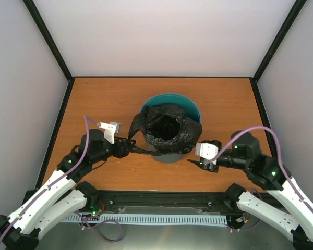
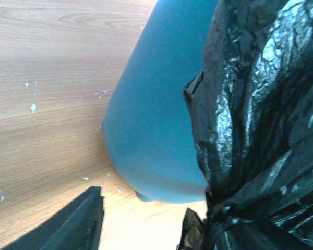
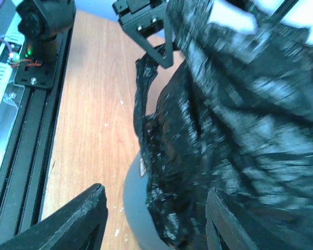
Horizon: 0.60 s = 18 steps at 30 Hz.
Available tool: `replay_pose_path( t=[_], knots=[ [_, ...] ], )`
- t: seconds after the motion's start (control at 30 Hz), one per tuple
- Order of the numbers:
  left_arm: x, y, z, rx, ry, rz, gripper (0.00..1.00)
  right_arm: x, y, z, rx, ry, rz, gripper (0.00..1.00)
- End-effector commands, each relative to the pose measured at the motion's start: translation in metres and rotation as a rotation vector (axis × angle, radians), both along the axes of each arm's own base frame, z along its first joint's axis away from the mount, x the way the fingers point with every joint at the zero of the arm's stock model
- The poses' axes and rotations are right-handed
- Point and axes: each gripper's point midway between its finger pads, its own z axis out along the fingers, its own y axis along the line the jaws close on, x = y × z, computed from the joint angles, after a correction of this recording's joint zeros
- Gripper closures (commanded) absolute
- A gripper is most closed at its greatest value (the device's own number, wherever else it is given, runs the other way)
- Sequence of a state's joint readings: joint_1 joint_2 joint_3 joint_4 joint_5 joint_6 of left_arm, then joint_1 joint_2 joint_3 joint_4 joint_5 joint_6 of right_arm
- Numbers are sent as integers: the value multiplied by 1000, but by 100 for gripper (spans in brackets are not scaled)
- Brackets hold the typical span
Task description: Put the trash bags into the trash bin
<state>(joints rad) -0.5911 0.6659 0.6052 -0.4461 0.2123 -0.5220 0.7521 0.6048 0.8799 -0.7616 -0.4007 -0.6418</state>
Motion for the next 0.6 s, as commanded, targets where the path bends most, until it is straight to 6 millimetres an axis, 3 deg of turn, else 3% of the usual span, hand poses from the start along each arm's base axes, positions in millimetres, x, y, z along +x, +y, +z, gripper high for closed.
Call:
replay_pose_path(
  t=[0.0, 0.13, 0.23, 0.4, 0.47, 0.57],
  knots=[
    [-4, 11, 32, 14, -63, 25, 38, -17, -17, 23, 8, 43, -10, 46],
    [-13, 26, 41, 78, -40, 48, 29, -5, -23, 58, 43, -7, -87, 46],
    [-24, 33, 42, 128, 11, 38, 28, -1, -19, 76, 52, -22, -84, 37],
    [-32, 46, 65, 196, -23, 33, 33, 0, -10, 86, 28, 4, -43, 29],
    [-35, 45, 81, 222, -39, -4, 34, -5, -10, 88, 6, 9, -15, 25],
    [-36, 38, 86, 257, -46, -77, 33, -7, -6, 95, -25, 14, 22, 20]
  ],
)
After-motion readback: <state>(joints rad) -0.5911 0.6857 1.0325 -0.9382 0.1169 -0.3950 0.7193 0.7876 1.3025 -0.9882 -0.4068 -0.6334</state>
